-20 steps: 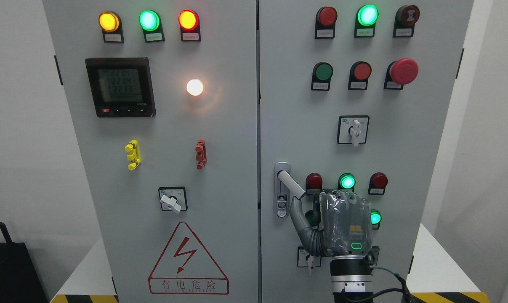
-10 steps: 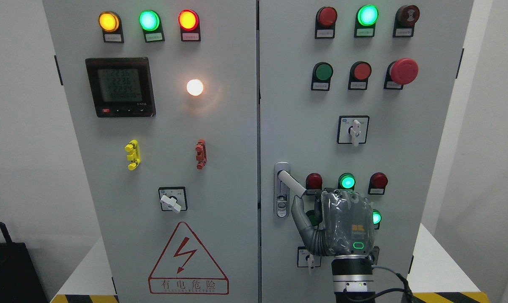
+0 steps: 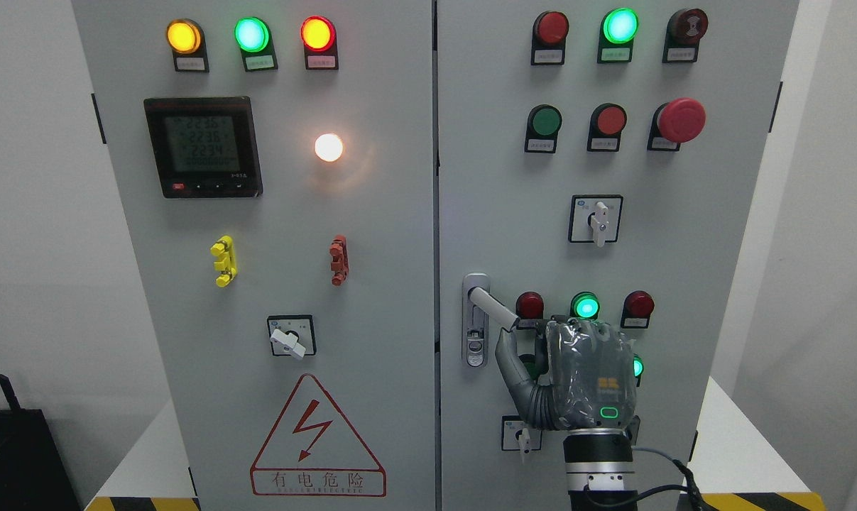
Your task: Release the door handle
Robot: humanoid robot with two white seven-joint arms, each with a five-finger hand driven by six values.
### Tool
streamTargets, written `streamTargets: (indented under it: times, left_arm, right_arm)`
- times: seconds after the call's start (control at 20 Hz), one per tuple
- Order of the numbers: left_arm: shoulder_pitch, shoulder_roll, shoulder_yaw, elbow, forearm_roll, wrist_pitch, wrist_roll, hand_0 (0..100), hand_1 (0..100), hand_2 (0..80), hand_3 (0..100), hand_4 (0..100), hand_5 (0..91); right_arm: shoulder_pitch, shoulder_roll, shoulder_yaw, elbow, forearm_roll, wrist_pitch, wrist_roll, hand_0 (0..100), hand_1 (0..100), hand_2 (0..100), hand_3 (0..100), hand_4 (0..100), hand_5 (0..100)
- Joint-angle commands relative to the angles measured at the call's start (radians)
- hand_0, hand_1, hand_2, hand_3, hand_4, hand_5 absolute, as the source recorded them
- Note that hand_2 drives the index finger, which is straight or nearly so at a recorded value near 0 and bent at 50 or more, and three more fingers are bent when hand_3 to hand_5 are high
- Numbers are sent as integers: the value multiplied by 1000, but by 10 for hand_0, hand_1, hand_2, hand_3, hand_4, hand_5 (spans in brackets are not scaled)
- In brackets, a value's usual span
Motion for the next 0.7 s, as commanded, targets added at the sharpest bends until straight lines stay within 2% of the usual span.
streamTargets:
  times: [0.0,0.65]
  left_arm:
    - [0,-1,-14,20,0,0,-1,120,389,0,0,0,0]
    - [0,-1,-14,20,0,0,-1,120,389,0,0,0,0]
  right_arm:
    - [-5,-5,-4,0,-14,-1,6,574,193,1000,1000,1000,984]
    - [-12,-5,-4,-2,-16,-1,6,576,195,1000,1000,1000,983]
